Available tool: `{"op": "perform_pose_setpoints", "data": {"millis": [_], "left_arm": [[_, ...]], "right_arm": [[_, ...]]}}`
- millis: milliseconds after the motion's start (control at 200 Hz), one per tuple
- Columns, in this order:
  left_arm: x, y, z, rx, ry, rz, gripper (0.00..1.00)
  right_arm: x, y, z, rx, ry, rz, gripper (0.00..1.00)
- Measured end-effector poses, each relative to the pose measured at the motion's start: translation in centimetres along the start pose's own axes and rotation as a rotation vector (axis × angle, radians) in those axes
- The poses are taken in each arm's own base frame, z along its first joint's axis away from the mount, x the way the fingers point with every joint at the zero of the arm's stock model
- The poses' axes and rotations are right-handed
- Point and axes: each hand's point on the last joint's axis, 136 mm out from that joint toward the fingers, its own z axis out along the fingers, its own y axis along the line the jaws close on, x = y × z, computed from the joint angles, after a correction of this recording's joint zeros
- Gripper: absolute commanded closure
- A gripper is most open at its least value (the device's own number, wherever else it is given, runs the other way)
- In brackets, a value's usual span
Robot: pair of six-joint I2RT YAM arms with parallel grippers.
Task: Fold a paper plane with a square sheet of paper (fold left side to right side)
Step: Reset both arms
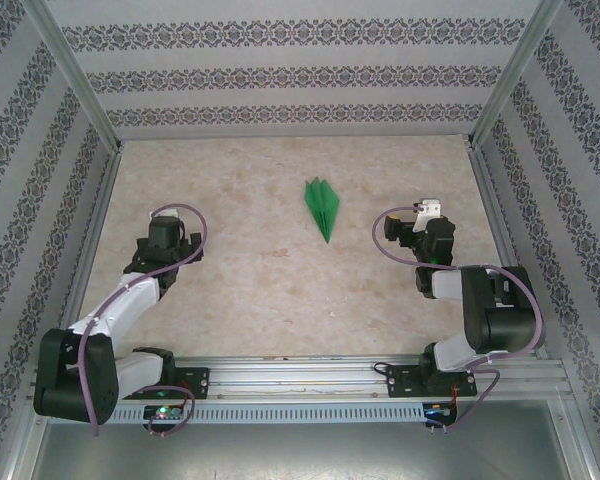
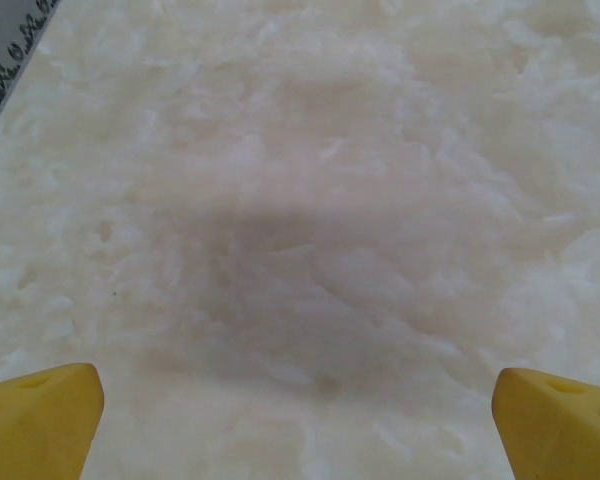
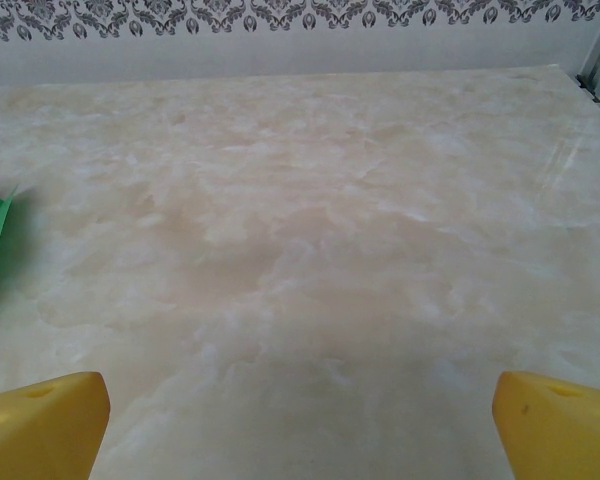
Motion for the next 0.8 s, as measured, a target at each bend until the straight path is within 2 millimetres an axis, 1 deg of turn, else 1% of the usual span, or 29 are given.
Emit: {"op": "perform_pose_setpoints", "data": {"millis": [145, 430, 799], "left_arm": [[-0.6, 0.2, 0.9, -0.006, -0.049, 0.025, 0.0], [-0.9, -1.0, 2.5, 0.067, -0.14, 0.038, 0.0], [-2.4, -2.0, 4.0, 0.139, -0.267, 0.009, 0.0]], "right_arm": [[0.0, 0.0, 0.0, 0.0, 0.0, 0.0, 0.02], [0.0, 0.0, 0.0, 0.0, 0.0, 0.0, 0.02], [0.0, 0.0, 0.0, 0.0, 0.0, 0.0, 0.02]]}}
